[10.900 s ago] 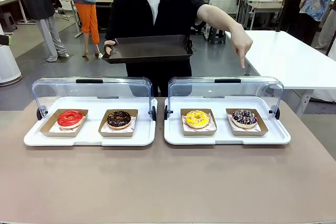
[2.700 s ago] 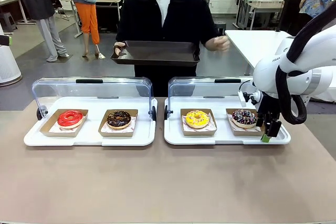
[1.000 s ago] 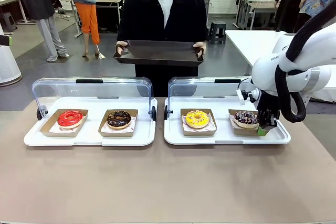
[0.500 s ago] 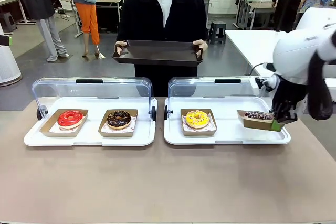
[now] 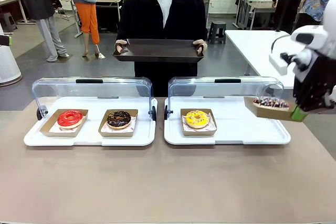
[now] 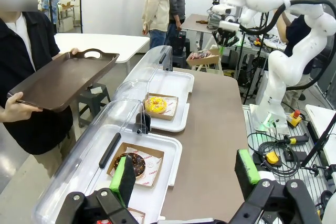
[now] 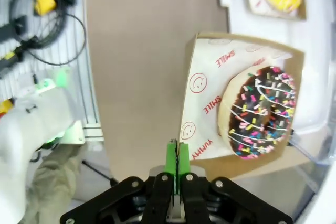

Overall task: Provide the desired donut to the person.
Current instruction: Pick up and lift the Paper togo box containing the Donut pointed at by the person.

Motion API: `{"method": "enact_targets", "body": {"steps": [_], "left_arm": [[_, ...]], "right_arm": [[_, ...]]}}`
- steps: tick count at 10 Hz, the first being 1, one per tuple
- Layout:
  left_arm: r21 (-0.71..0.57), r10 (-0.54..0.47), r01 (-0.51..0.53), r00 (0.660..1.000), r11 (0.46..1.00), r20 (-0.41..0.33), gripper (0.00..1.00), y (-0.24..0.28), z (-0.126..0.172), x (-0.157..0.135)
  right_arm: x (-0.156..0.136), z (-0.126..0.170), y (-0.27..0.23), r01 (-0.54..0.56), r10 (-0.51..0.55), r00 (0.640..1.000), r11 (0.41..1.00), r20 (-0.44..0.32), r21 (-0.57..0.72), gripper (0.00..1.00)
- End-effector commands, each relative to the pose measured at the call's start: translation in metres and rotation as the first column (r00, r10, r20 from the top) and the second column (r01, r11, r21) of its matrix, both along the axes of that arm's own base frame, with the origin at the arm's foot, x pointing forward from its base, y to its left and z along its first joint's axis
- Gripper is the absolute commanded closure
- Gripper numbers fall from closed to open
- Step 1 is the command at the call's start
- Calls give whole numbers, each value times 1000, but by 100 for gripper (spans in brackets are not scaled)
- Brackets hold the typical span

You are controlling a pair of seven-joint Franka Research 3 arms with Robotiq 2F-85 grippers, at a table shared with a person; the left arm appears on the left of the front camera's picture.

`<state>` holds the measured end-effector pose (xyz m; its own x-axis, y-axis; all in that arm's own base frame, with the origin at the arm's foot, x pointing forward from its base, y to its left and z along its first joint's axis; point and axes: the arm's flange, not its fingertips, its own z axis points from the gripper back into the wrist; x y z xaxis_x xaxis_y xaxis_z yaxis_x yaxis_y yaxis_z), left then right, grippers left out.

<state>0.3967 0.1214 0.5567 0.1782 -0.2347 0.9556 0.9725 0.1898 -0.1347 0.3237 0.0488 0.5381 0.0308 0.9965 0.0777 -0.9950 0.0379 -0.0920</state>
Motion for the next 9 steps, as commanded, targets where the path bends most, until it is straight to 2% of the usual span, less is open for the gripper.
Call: {"method": "enact_targets", "body": {"steps": [1,3,5,7,8,9], "left_arm": [[-10,-2,2,1000,1000,8,0,1,2,-1],[-10,-2,2,1000,1000,8,0,1,2,-1],[-10,-2,2,1000,1000,8,0,1,2,-1],[-10,-2,2,1000,1000,8,0,1,2,-1],[-10,-2,2,1000,1000,8,0,1,2,-1],[-10,-2,2,1000,1000,8,0,1,2,-1]], "right_arm": [[5,40,6,-15,15,1000,998,1,-55,100],[23,71,22,10,-11,1000,994,-11,-107,100],[56,91,31,50,-55,998,993,-44,-111,100],[73,94,36,11,-15,999,996,-44,-90,100],[82,82,31,-17,23,999,993,45,-117,100],[70,86,33,19,-22,999,996,-28,-92,100]]}}
